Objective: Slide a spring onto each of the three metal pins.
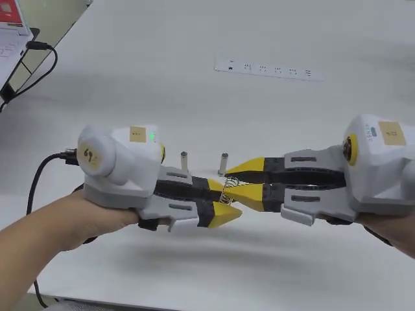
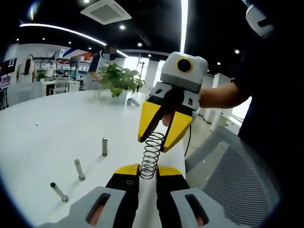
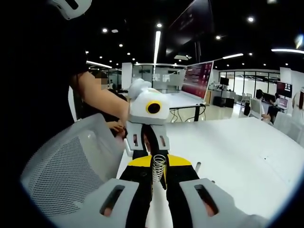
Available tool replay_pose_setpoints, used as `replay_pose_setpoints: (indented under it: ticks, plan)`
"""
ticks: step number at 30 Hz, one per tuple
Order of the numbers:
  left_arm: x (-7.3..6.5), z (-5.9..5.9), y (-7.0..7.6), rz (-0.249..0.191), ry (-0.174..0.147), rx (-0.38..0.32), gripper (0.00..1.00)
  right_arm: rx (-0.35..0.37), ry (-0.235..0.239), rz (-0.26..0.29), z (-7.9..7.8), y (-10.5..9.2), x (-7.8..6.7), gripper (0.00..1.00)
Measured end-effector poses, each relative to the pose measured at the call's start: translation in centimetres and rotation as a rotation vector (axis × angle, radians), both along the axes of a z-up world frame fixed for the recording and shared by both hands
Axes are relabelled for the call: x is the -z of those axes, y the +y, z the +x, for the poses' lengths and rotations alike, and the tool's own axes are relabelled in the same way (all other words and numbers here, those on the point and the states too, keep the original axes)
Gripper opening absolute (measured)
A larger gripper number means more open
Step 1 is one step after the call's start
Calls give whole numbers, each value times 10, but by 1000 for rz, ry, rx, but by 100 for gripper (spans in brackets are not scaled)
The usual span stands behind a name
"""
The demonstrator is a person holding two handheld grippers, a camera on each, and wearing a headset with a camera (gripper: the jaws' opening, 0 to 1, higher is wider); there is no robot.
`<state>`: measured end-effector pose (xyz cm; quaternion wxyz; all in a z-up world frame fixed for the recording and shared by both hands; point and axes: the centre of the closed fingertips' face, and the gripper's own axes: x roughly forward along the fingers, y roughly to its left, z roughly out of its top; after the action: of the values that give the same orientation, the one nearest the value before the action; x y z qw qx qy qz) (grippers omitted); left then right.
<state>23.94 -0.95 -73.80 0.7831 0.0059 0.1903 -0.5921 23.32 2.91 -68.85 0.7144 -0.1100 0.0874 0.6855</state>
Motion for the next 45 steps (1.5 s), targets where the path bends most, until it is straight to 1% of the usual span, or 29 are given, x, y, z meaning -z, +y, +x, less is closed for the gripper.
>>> replay_pose_setpoints:
  ticks: [6, 10, 12, 14, 15, 20, 21, 26, 28, 32, 36, 38, 41, 45]
  plan:
    - [0, 0, -1, 4, -3, -2, 9, 2, -5, -13, 1, -1, 0, 7]
    - [1, 0, 0, 10, -6, -11, 15, 2, -5, -20, 1, -1, 1, 7]
    - [1, 1, 2, 12, -7, -14, 15, 2, -3, -20, 1, -1, 1, 7]
    - [1, 2, 3, 13, -9, -22, 18, 3, -4, -23, 2, -1, 1, 7]
    - [0, 3, 4, 14, -15, -27, 20, 3, -3, -22, 2, -1, 1, 7]
    - [1, 6, 9, 14, -18, -45, 32, 13, -3, -22, 4, -2, 1, 7]
    - [2, 7, 11, 18, -24, -53, 34, 15, -3, -23, 5, -2, 1, 7]
    - [3, 9, 16, 24, -31, -75, 42, 25, -1, -26, 7, -4, 2, 7]
    - [2, 11, 16, 22, -34, -85, 47, 28, -1, -26, 7, -4, 3, 7]
    - [2, 14, 17, 21, -49, -102, 57, 32, 0, -21, 8, -4, 2, 7]
    - [4, 18, 19, 40, -70, -118, 68, 38, -3, -23, 10, -5, 3, 7]
    - [4, 20, 21, 45, -79, -130, 74, 44, 0, -22, 11, -6, 3, 7]
    - [4, 24, 24, 47, -89, -157, 84, 49, 0, -23, 12, -7, 3, 7]
    - [3, 29, 30, 44, -96, -185, 90, 54, 1, -22, 12, -7, 4, 7]
